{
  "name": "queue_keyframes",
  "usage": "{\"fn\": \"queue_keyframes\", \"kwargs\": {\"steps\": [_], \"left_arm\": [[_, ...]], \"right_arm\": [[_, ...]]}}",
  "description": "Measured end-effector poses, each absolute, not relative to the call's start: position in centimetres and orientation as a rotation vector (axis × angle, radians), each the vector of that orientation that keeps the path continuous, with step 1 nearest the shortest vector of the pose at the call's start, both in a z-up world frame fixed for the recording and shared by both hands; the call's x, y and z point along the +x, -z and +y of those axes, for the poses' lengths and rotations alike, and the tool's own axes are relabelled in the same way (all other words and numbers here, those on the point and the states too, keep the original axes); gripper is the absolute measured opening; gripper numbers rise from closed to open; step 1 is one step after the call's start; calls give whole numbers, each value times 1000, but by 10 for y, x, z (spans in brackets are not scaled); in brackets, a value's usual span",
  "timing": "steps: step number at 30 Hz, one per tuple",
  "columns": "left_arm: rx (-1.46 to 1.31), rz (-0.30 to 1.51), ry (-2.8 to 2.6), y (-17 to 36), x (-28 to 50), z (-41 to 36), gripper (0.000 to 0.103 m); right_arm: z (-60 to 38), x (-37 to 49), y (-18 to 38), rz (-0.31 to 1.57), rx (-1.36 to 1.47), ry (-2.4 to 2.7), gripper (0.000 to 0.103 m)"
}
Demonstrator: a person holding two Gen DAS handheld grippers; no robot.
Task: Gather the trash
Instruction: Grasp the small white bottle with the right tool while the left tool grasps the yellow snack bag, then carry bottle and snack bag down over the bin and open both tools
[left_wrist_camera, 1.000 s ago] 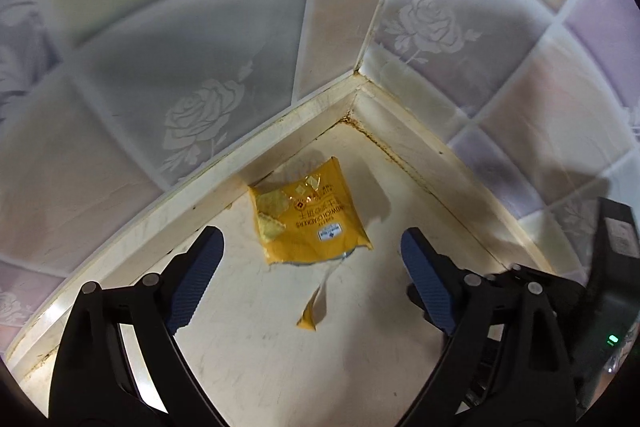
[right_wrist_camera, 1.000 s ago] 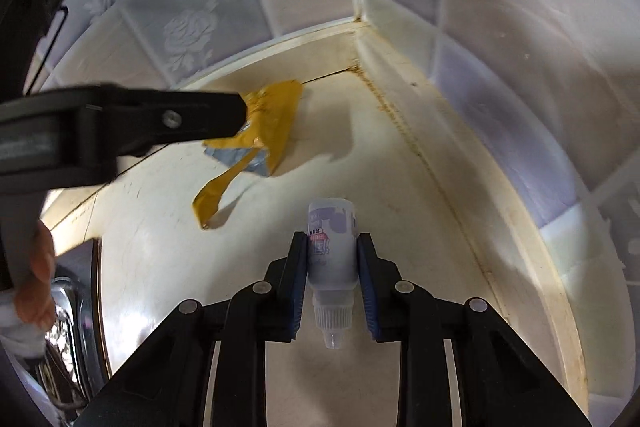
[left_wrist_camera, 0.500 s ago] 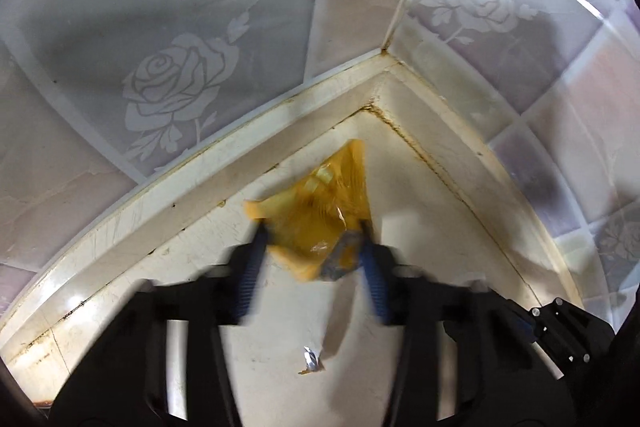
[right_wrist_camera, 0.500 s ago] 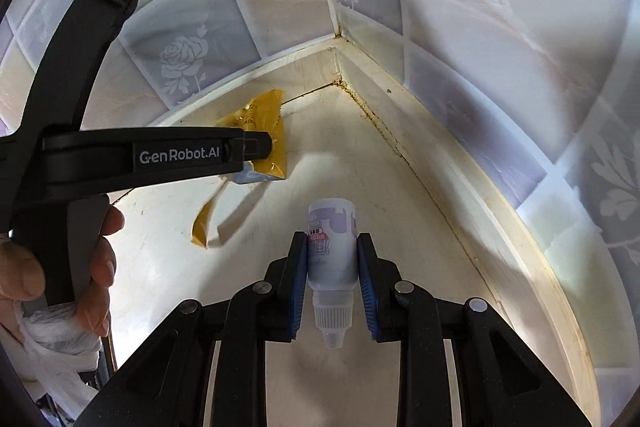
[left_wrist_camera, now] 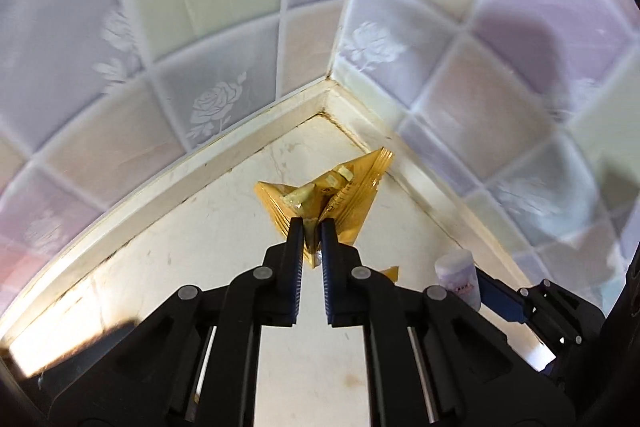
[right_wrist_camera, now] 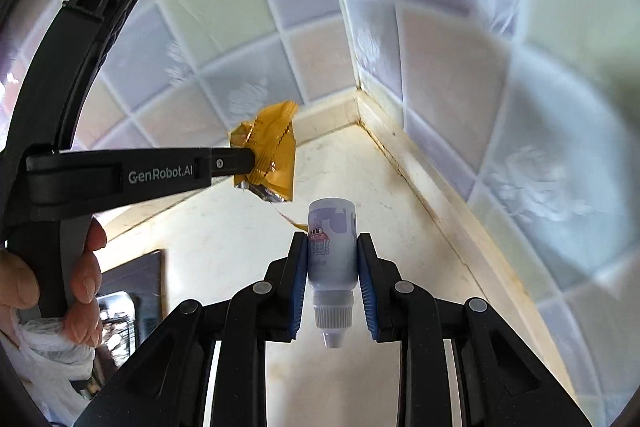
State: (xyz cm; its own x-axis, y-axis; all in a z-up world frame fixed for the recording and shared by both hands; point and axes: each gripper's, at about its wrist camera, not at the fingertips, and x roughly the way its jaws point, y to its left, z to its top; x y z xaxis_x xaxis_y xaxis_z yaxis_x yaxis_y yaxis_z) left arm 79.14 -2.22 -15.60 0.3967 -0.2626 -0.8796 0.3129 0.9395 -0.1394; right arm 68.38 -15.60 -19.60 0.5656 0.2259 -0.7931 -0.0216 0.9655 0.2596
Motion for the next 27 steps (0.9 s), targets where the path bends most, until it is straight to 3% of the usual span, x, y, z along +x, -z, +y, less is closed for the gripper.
{"fn": "queue_keyframes", "kwargs": {"steps": [15, 27], "left_arm": [[23, 948, 341, 21, 630, -8, 6], [-10, 867, 337, -21, 457, -20, 6]], "right_arm": [[-150, 543, 68, 818, 209, -249, 24], [-166, 380, 21, 747, 180, -335, 24]]}}
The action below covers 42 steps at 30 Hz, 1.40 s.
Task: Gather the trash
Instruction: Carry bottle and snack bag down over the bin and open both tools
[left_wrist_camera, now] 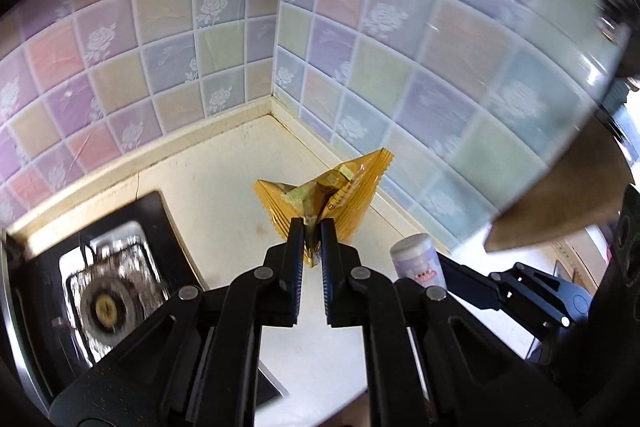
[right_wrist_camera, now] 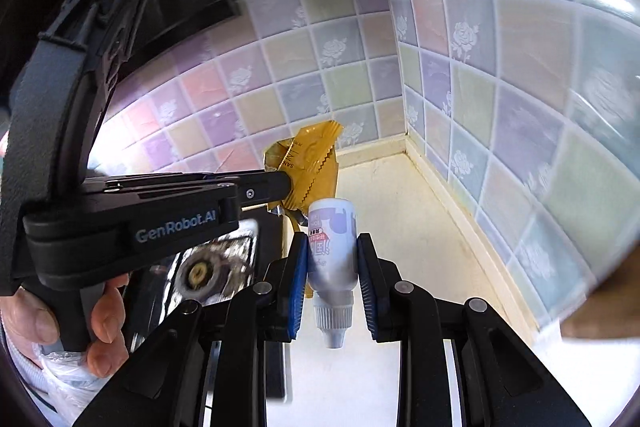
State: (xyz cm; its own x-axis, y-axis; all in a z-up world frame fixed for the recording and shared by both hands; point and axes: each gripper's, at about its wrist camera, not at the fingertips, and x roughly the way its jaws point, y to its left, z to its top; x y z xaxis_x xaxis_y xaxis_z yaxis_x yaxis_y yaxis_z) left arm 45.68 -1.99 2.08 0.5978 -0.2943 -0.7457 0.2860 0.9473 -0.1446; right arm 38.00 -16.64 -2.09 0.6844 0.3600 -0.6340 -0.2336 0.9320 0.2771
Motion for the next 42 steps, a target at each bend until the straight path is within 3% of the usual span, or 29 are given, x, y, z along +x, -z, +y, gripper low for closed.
{"fn": "queue_keyframes", "kwargs": {"steps": [9, 22, 31, 42], "left_arm": [[-31, 884, 324, 8, 319, -34, 6], [13, 1026, 247, 128, 181, -28, 6], [57, 1153, 281, 250, 125, -18, 6], [8, 1295, 358, 456, 115, -4, 6]], "right_arm": [[-188, 262, 50, 793, 194, -385, 24], [-194, 124, 173, 988, 222, -377, 24], [-168, 57, 295, 1115, 165, -310, 24], [-154, 41, 505, 1288, 306, -229, 24]]}}
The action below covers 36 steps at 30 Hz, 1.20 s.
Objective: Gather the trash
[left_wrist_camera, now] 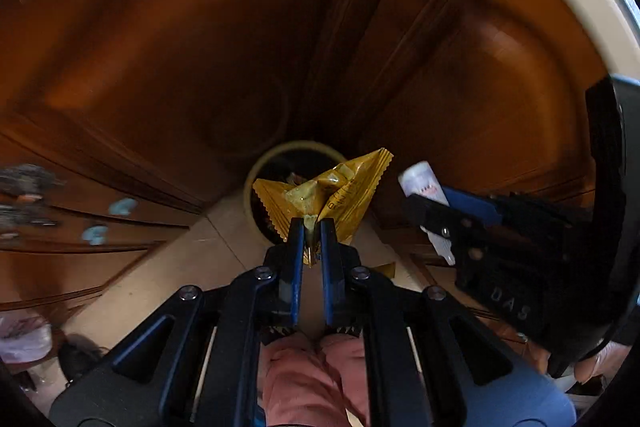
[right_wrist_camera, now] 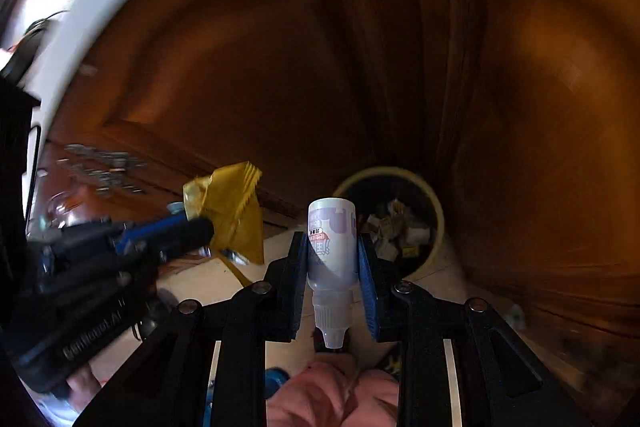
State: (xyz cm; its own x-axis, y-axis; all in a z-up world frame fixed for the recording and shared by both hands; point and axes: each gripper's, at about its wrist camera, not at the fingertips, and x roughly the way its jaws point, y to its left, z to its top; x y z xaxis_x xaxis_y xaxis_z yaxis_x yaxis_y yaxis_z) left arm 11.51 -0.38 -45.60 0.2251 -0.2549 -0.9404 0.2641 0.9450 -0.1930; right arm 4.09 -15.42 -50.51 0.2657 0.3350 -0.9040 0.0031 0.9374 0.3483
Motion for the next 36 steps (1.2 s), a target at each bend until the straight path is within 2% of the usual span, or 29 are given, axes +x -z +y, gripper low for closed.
{"fn": "queue_keyframes", "kwargs": {"steps": [6, 12, 13, 15, 16, 17, 24, 29, 36], "left_arm": [[-9, 1296, 397, 546, 137, -4, 6], [-17, 1306, 401, 603, 160, -8, 7], [-19, 1311, 400, 610, 163, -7, 12], [-18, 1320, 398, 620, 168, -12, 35], [-9, 1324, 393, 622, 171, -16, 59], [-1, 1325, 386, 626, 171, -16, 75], [29, 1327, 366, 623, 170, -12, 76], [36, 1317, 343, 611, 169, -7, 76], [27, 1306, 314, 566, 159, -1, 76]], "right_arm": [[-162, 52, 605, 1318, 356, -169, 24], [-171, 64, 677, 1344, 402, -148, 25], [-172, 64, 689, 1354, 404, -142, 28], [-170, 69, 704, 1371, 418, -134, 37], [-173, 72, 710, 1374, 427, -131, 40], [-174, 73, 714, 1376, 429, -130, 42], [-173, 72, 715, 1366, 378, -126, 44], [-166, 80, 693, 1362, 355, -122, 44], [-168, 79, 654, 1366, 366, -121, 44]]}}
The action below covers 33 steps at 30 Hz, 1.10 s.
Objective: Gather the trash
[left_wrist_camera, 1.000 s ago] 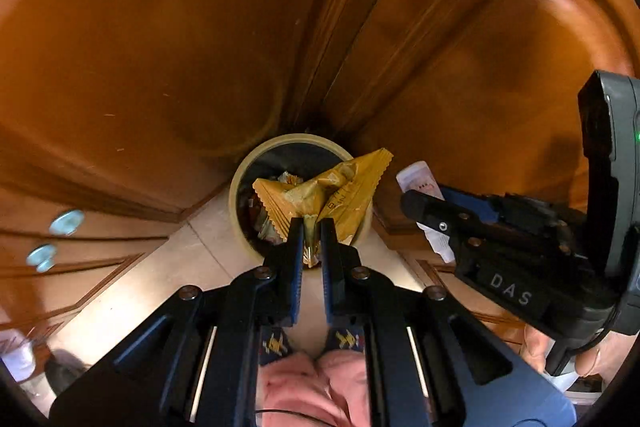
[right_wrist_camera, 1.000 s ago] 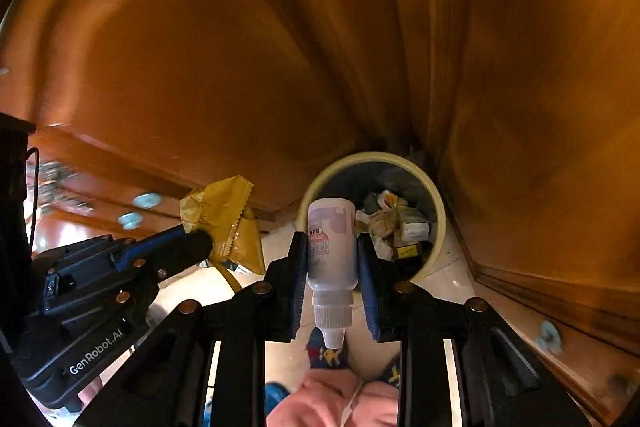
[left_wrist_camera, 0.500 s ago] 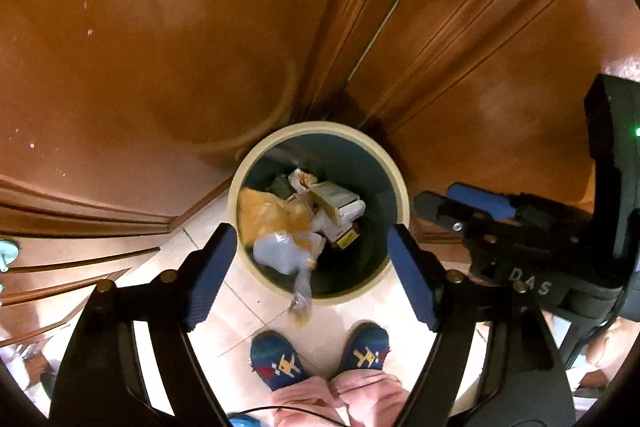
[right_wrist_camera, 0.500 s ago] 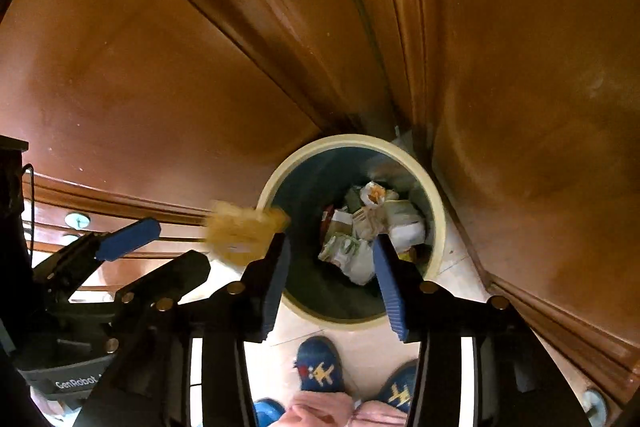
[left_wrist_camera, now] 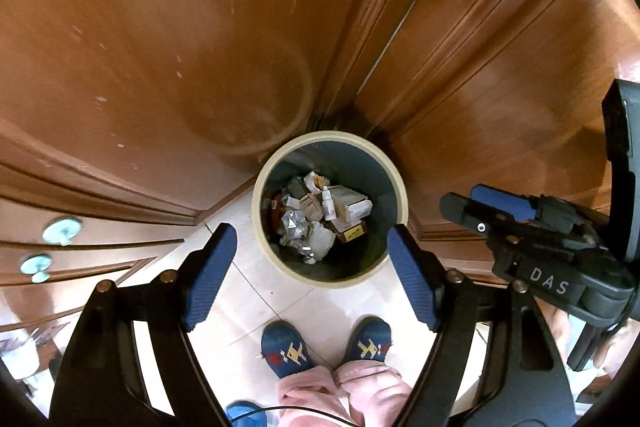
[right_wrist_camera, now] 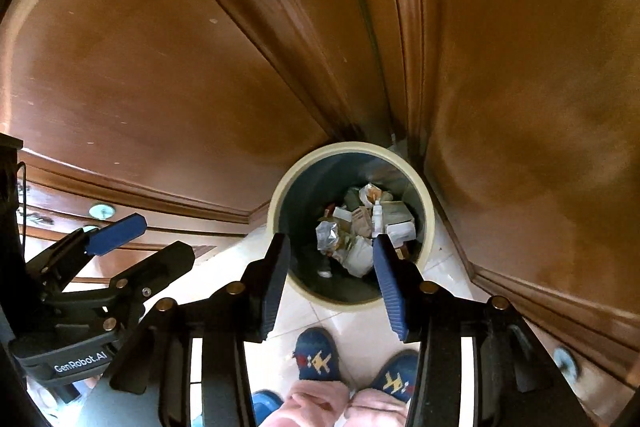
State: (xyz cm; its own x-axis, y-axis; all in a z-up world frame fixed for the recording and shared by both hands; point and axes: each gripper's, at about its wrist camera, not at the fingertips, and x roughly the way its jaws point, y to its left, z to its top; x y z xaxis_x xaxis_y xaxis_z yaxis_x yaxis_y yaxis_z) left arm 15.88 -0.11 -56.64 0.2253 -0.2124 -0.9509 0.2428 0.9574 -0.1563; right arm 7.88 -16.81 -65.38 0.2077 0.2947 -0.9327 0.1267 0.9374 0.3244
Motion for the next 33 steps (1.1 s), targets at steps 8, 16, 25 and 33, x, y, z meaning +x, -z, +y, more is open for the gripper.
{"fn": "queue_keyframes", "kwargs": {"steps": [8, 16, 25, 33], "left_arm": [[19, 1277, 290, 500, 146, -2, 76], [-12, 1284, 230, 424, 135, 2, 76], [-31, 1259, 195, 332, 116, 13, 76], [12, 1188, 170, 246, 98, 8, 76]], "right_arm": [[-168, 69, 583, 1344, 351, -128, 44], [-168, 65, 506, 1329, 325, -133, 49], [-175, 57, 391, 1298, 268, -116, 54], [-190, 46, 295, 1273, 241, -110, 54]]}}
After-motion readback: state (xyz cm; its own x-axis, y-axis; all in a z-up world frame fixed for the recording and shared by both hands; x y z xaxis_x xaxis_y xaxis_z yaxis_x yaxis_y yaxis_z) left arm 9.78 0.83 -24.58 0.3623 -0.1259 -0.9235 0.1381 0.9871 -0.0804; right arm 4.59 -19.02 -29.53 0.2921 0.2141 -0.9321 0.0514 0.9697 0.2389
